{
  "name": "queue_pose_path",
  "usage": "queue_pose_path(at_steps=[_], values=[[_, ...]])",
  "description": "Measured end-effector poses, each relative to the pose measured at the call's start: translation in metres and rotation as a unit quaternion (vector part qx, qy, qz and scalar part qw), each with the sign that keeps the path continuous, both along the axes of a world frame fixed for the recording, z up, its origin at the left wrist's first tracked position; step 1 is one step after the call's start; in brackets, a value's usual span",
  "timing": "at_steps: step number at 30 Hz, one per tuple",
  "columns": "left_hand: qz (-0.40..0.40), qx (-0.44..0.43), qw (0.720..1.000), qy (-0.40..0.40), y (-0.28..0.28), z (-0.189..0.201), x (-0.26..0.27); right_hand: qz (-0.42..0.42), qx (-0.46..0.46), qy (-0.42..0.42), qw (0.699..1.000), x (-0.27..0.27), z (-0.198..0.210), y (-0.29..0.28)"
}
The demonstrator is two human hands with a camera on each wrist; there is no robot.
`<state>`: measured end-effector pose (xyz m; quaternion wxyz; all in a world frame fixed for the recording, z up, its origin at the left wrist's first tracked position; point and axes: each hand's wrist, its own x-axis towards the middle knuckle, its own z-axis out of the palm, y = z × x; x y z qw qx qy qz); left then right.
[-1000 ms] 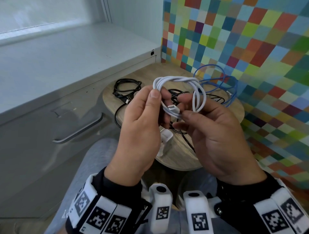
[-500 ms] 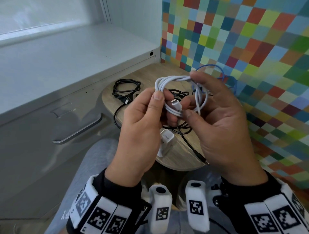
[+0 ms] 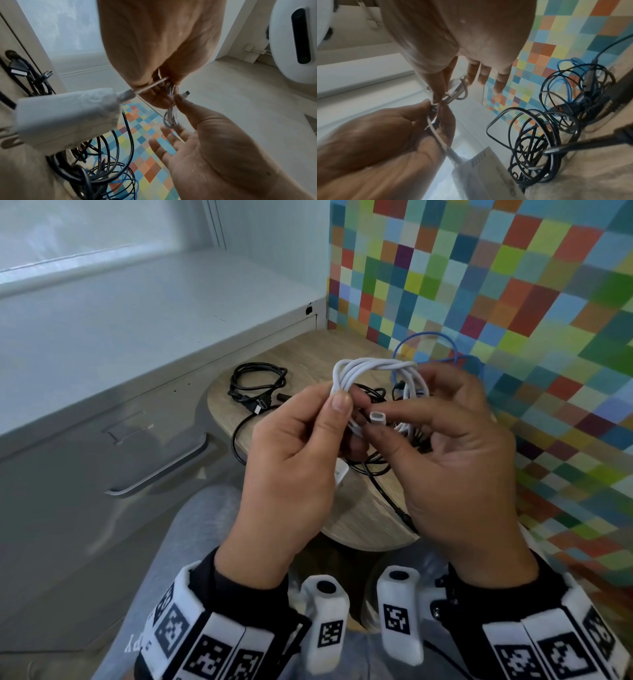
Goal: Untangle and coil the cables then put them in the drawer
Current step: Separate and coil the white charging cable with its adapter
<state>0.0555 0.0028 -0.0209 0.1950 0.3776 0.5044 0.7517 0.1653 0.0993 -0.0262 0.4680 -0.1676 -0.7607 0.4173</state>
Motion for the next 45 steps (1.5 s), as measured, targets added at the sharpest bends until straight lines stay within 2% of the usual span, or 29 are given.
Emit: queue_pose_path(at_steps=[3,6,9,14,18,22,25,31,34,36,38,41,45], values=[[0.007,0.005,0.999,-0.046,0.0,0.0,-0.003,-0.021,0.118,-0.017,0.993,0.005,0.006,-0.006],[-0.002,0.01,0.993,-0.118,-0.002,0.001,-0.007,0.0,0.262,-0.033,0.964,0.01,0.015,-0.012],[-0.003,0.027,0.983,-0.18,-0.006,0.005,-0.014,0.015,0.317,-0.008,0.948,0.015,0.02,-0.011],[0.022,0.041,0.981,-0.189,-0.007,0.006,-0.021,0.029,0.28,0.029,0.959,0.017,0.022,-0.013],[0.056,0.026,0.987,-0.148,-0.007,0.003,-0.021,0.028,0.282,-0.022,0.959,0.007,0.019,-0.013],[0.017,0.025,0.994,-0.107,-0.009,0.004,-0.014,-0.016,0.277,-0.042,0.96,-0.002,0.012,-0.012],[-0.005,0.02,0.994,-0.104,-0.009,0.005,-0.013,-0.021,0.268,-0.052,0.962,-0.003,0.009,-0.011],[-0.033,0.021,0.987,-0.156,-0.007,0.005,-0.007,-0.039,0.261,-0.14,0.954,-0.003,0.004,-0.01],[-0.025,0.017,0.994,-0.101,-0.006,0.006,-0.009,-0.024,0.24,-0.174,0.955,-0.002,0.002,-0.008],[-0.015,0.014,0.998,-0.051,-0.006,0.003,-0.011,-0.004,0.209,-0.18,0.961,-0.001,0.002,-0.009],[-0.012,0.011,0.999,-0.037,-0.006,0.001,-0.013,0.004,0.17,-0.163,0.972,0.0,0.004,-0.011],[-0.008,0.005,0.998,-0.069,-0.007,0.004,-0.014,0.012,0.089,-0.113,0.99,0.0,0.006,-0.008],[-0.025,0.024,0.995,-0.09,-0.008,0.004,-0.017,0.053,-0.093,-0.042,0.993,-0.002,0.004,-0.002]])
